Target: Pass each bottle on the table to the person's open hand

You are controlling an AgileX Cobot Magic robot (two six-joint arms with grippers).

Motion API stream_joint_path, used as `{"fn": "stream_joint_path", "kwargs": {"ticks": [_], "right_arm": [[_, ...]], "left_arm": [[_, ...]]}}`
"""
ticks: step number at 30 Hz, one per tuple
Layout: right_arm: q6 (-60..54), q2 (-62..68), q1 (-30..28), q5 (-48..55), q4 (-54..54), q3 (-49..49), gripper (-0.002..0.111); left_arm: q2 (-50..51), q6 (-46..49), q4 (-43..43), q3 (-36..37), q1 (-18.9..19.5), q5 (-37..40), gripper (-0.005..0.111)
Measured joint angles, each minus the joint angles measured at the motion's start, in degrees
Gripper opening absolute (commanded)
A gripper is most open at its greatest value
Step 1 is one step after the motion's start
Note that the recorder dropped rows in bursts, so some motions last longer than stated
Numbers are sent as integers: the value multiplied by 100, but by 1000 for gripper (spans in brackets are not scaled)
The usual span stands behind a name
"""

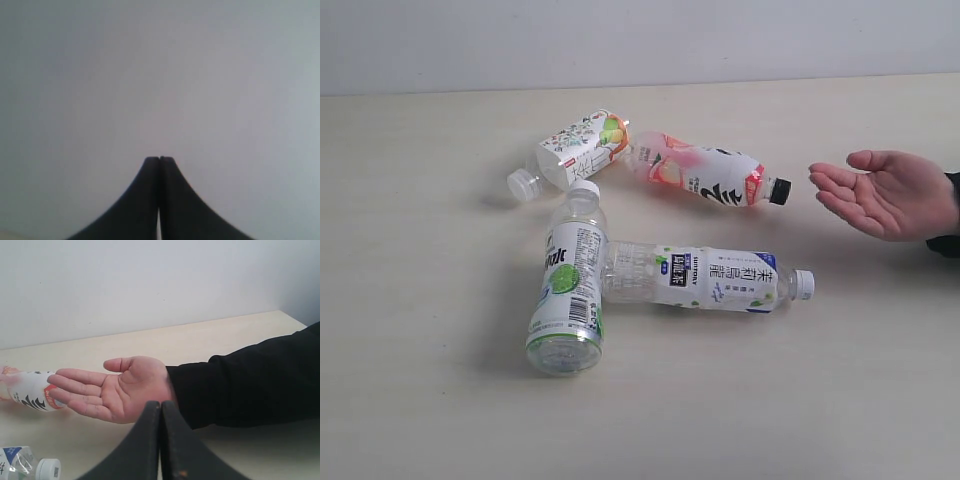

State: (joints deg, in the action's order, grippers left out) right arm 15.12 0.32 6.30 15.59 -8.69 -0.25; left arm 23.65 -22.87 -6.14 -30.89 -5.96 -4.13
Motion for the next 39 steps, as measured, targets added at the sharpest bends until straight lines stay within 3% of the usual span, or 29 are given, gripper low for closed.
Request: {"fn": "stream_joint_path", "kwargs": {"ticks": [14,21,25,34,39], "right_arm": [[0,0,0,0,0,0,0],[0,0,0,0,0,0,0],[0,0,0,0,0,0,0],[0,0,0,0,0,0,0],[0,0,0,0,0,0,0]], "left_arm": [[3378,1905,0,-3241,0,4337,0],[4460,2188,13,-4603,-163,6686,0],[4722,1918,295,-4923,-741,7288,0],[5626,600,1609,-4981,-2679,7419,0],[6490,241,1749,-4981,-3374,7419,0]]}}
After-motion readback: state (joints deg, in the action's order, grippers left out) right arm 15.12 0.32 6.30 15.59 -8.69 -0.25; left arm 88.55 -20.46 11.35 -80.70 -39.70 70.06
